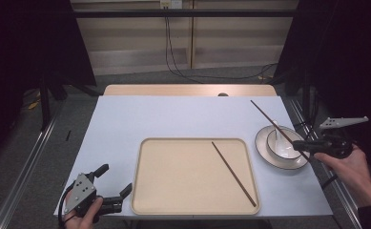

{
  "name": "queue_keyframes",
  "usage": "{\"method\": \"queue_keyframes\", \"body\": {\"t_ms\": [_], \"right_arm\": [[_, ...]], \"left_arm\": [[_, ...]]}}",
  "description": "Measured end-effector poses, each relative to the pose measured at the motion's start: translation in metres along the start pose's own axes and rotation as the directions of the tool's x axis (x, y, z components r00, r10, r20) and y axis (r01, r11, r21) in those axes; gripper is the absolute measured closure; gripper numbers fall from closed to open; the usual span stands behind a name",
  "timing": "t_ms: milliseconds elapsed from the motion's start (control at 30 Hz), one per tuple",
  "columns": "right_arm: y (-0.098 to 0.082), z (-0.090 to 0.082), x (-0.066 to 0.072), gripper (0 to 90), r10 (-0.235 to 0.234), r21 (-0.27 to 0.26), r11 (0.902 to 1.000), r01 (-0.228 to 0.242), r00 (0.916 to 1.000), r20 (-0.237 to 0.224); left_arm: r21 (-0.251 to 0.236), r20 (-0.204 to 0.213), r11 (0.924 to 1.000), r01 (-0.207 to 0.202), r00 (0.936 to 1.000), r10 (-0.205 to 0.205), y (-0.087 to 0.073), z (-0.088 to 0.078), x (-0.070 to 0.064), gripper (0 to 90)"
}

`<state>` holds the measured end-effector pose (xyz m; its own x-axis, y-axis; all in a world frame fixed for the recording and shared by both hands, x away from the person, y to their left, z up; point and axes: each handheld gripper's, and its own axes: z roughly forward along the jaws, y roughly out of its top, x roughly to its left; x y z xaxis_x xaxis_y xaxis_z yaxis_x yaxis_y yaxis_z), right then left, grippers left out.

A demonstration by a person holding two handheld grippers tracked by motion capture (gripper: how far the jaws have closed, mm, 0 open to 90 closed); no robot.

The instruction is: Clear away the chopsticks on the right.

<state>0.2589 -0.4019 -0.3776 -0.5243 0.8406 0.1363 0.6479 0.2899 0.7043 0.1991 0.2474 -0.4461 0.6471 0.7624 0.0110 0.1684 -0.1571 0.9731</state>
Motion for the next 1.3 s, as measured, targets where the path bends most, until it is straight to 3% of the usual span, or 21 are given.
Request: {"method": "queue_keyframes", "body": {"t_ms": [167,333,600,667,867,1100,1300], "right_arm": [[-0.013,0.003,0.024,84.6,0.054,-0.018,0.9983,-0.055,0.9980,-0.033],[-0.015,0.011,0.049,84.6,0.046,0.000,0.9989,-0.046,0.9981,-0.040],[-0.019,0.027,0.086,84.6,0.096,-0.008,0.9953,-0.096,0.9924,-0.078],[-0.020,0.033,0.094,84.6,0.097,-0.009,0.9952,-0.098,0.9929,-0.069],[-0.028,0.052,0.112,84.5,0.109,0.017,0.9939,-0.109,0.9929,-0.046],[-0.037,0.068,0.134,84.6,0.156,0.054,0.9868,-0.153,0.9860,-0.059],[-0.043,0.080,0.147,84.5,0.139,0.093,0.9867,-0.134,0.9890,-0.052]], "left_arm": [[-0.002,0.001,1.0000,0.003,1.0000,-0.003,0.000,0.000,0.000,2.0],[0.000,0.000,1.0000,0.002,1.0000,-0.002,0.000,0.001,0.000,2.0],[-0.003,0.001,1.0000,0.008,1.0000,-0.008,0.000,0.000,0.000,2.0],[-0.004,0.000,1.0000,0.006,1.0000,-0.006,0.000,0.000,0.000,2.0],[-0.003,0.000,1.0000,0.008,1.0000,-0.008,0.000,0.000,0.000,2.0],[-0.006,0.003,0.9999,0.009,1.0000,-0.009,0.000,0.001,0.000,2.0],[-0.003,0.003,1.0000,0.007,1.0000,-0.007,0.000,0.001,0.001,2.0]]}}
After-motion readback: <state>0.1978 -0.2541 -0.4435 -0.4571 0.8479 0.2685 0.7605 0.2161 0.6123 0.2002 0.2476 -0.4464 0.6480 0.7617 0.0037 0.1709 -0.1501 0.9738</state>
